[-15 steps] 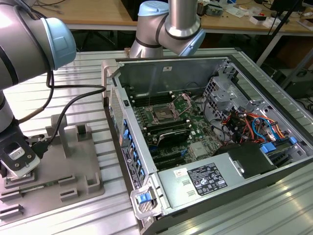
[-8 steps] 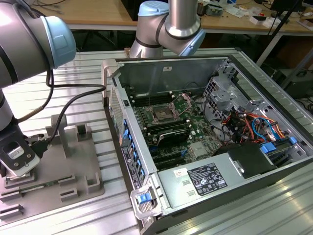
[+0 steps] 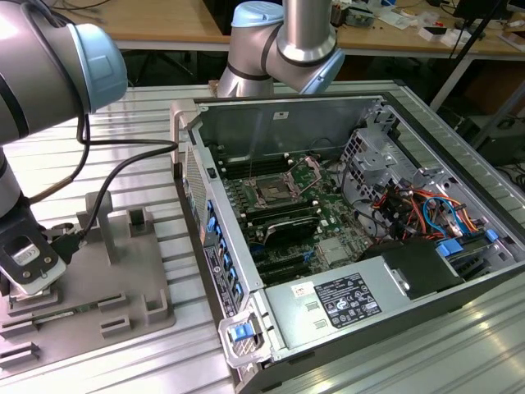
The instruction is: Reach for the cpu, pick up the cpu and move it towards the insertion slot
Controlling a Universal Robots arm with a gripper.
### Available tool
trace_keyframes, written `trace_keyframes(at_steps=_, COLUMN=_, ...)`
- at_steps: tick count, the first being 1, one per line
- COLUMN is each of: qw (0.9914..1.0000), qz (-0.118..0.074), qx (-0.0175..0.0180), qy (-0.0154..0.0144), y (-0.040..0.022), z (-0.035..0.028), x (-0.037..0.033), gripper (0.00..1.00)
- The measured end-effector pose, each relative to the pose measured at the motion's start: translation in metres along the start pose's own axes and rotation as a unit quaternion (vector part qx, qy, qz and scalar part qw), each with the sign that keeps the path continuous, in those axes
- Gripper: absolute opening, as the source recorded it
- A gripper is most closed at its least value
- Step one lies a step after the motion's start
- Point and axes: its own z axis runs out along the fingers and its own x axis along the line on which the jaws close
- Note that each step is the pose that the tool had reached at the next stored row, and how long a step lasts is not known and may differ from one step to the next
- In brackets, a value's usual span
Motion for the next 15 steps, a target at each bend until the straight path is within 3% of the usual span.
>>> trace_keyframes(at_steps=9, qw=1.00000, qz=0.000, qx=-0.0002, qy=-0.0001, y=0.0000, z=-0.0001, x=0.0000, gripper=0.55)
trace_keyframes(at_steps=15, qw=1.00000, qz=0.000, qx=-0.0005, qy=0.0002, y=0.0001, z=-0.0037, x=0.0001, gripper=0.55)
